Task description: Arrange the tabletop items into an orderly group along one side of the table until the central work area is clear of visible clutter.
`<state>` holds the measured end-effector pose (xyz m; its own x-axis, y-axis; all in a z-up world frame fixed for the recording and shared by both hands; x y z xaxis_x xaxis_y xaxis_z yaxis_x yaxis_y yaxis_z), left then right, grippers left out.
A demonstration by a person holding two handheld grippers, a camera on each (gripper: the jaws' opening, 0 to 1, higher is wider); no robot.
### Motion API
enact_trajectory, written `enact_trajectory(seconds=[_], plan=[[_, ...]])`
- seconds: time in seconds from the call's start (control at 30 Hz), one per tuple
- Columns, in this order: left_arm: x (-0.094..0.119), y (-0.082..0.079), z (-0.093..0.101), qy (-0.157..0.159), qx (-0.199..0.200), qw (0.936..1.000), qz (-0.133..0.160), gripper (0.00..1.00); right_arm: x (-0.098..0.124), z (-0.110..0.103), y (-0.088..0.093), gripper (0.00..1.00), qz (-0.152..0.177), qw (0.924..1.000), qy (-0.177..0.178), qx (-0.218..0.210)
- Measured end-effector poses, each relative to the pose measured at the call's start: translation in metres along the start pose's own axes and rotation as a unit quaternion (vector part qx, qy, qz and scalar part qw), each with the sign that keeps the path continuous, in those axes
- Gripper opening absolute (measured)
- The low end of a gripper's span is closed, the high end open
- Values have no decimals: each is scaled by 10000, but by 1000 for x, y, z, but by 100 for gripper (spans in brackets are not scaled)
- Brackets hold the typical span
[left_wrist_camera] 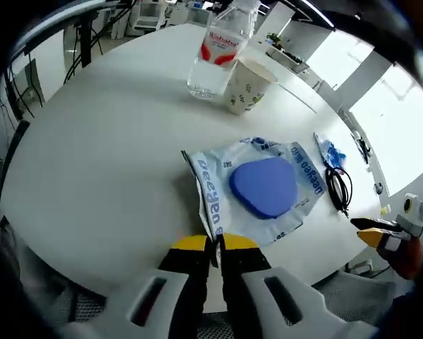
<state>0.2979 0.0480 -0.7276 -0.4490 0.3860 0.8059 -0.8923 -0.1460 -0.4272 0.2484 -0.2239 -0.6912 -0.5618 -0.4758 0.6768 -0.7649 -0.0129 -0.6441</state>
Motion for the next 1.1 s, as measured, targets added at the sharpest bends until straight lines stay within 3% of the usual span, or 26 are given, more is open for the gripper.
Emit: enact_trajectory(seconds=[0.23, 0.6, 0.83, 1.1], plan=[[3, -9, -15, -132, 160, 9998, -49, 5, -29, -9, -19, 39, -128, 9995, -240, 153], [11, -4, -22, -63, 345, 9994, 9, 9, -69, -18, -47, 38, -245, 9987, -437, 123], [11, -3, -21, 40, 382, 9993, -11, 10, -90, -22, -47, 35, -443, 9979, -464, 32], [7, -1, -17, 89, 214, 9997, -58, 7, -98, -27, -45, 25, -518, 9975, -466, -104]])
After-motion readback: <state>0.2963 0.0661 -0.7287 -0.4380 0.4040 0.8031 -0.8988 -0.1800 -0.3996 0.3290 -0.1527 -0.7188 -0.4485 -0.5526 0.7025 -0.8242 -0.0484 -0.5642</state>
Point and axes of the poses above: the point that each gripper's makers call its tool centre point, and the gripper's own axes: x roughly backward along the fingers, z roughly to its right, y roughly out of its underside, the point moved 4 cm from there along x, roughly backward along the fingers, and after that the axes turned 4 degrees about x, right-handed, at the moved point
